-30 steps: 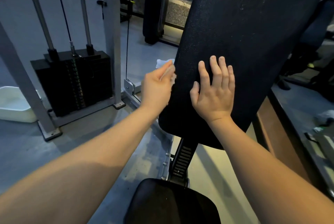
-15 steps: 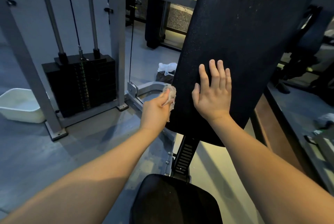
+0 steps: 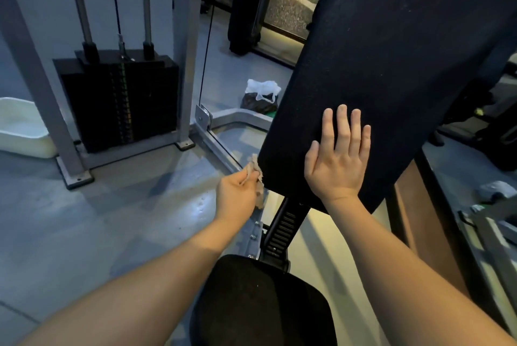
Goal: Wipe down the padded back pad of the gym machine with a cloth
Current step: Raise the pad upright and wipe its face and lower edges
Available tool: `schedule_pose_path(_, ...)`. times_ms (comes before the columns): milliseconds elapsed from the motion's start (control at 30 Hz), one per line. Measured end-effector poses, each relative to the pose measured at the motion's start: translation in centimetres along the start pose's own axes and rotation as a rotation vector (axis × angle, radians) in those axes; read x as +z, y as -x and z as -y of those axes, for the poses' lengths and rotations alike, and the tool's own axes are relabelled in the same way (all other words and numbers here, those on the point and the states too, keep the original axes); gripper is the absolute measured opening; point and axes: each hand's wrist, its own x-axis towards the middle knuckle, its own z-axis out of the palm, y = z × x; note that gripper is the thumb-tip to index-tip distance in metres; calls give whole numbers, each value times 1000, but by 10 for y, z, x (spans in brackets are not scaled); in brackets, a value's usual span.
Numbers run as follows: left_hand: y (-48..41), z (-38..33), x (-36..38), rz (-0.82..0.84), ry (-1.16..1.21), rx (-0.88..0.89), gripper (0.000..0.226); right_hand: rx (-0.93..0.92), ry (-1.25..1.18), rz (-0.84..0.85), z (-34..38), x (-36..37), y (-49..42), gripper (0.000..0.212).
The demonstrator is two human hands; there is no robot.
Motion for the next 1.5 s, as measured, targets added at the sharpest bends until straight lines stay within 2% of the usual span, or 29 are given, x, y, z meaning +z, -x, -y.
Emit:
schedule_pose_path(67, -13, -4, 0, -18, 11, 3, 29, -3, -9, -16, 1, 2, 0, 62)
schedule_pose_path(167, -22, -22, -5, 49, 75, 69, 29, 0, -2, -44, 1, 4, 1, 61)
schedule_pose_path(300, -65, -81, 16, 52, 33, 167, 41, 2, -7, -80, 1, 7, 2, 61)
schedule_pose_path(400, -97, -125, 28, 144, 150, 223, 22, -5, -15, -82, 1, 8, 2, 60)
schedule_pose_path(467, -94, -121, 24, 154, 81, 259, 23, -6, -17, -84, 0, 8, 2, 60)
schedule_pose_path(533, -77, -93, 15, 154, -11, 233, 40, -5, -15, -88, 0, 8, 2, 59)
schedule_pose_path(600, -61, -67, 6, 176, -37, 162, 32, -1, -10, -81, 0, 8, 2, 59)
schedule_pose_path(667, -67, -73, 10, 140, 8, 146, 25, -6, -11, -75, 0, 7, 2, 59)
schedule_pose_path(833, -103, -153, 46, 125, 232, 304, 24, -14, -15, -85, -1, 7, 2, 58)
schedule_pose_path(900, -107, -148, 42, 111, 134, 385, 28, -17, -6, -96, -1, 8, 3, 58)
schedule_pose_path(967, -98, -116, 30, 95, 6, 389, 30, -20, 7, -96, -2, 9, 2, 58)
schedule_pose_path(1067, -69, -50, 13, 75, -44, 303, 28, -18, 8, -87, -1, 9, 3, 59)
schedule_pose_path(1167, -35, -10, 6, 71, 74, 198, 27, -14, 9, -80, 0, 8, 3, 59)
schedule_pose_path(1300, -5, -4, 10, 23, 202, 61, 36, -18, -1, -64, 0, 6, 2, 59)
schedule_pose_path(1433, -22, -12, 24, -55, 504, -289, 27, -15, -3, -52, -2, 6, 3, 60)
schedule_pose_path(1500, -39, -15, 25, -73, 505, -374, 25, -28, -10, -65, -2, 8, 3, 60)
